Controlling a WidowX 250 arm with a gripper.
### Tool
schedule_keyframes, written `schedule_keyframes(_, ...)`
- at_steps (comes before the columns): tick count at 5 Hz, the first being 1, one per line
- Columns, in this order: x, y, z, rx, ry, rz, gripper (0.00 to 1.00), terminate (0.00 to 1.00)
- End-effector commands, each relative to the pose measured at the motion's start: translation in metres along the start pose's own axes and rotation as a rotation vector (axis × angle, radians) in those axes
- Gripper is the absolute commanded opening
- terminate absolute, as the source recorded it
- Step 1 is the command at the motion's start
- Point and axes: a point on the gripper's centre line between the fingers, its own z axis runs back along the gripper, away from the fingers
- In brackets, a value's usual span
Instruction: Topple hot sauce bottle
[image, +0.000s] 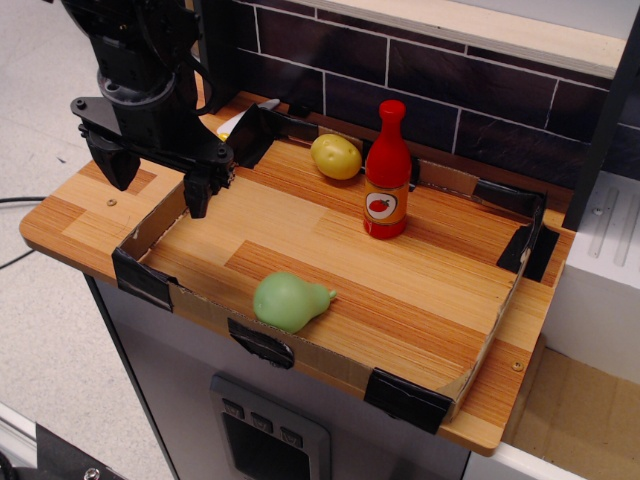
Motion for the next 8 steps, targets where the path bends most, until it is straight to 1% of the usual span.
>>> schedule_keyframes(1, 0.000, 0.000, 0.000, 0.000, 0.000, 0.000, 1.00, 0.00)
schedule_keyframes(2, 0.010, -0.026, 0.018, -0.020, 0.022, 0.030, 1.00, 0.00)
schedule_keyframes(3, 0.015, -0.054, 0.031, -0.030, 0.092, 0.053, 1.00, 0.00)
schedule_keyframes(4, 0.025, -0.082, 0.043, -0.038, 0.106, 0.107, 1.00, 0.00)
schedule_keyframes(5, 0.037, -0.104, 0.052, -0.047, 0.112, 0.133, 1.00, 0.00)
schedule_keyframes(6, 0.053, -0.114, 0.050, -0.055, 0.088, 0.174, 1.00, 0.00)
schedule_keyframes(7, 0.071, -0.120, 0.044, -0.063, 0.066, 0.215, 1.00, 0.00)
schedule_keyframes(8, 0.092, -0.123, 0.043, -0.078, 0.053, 0.262, 1.00, 0.00)
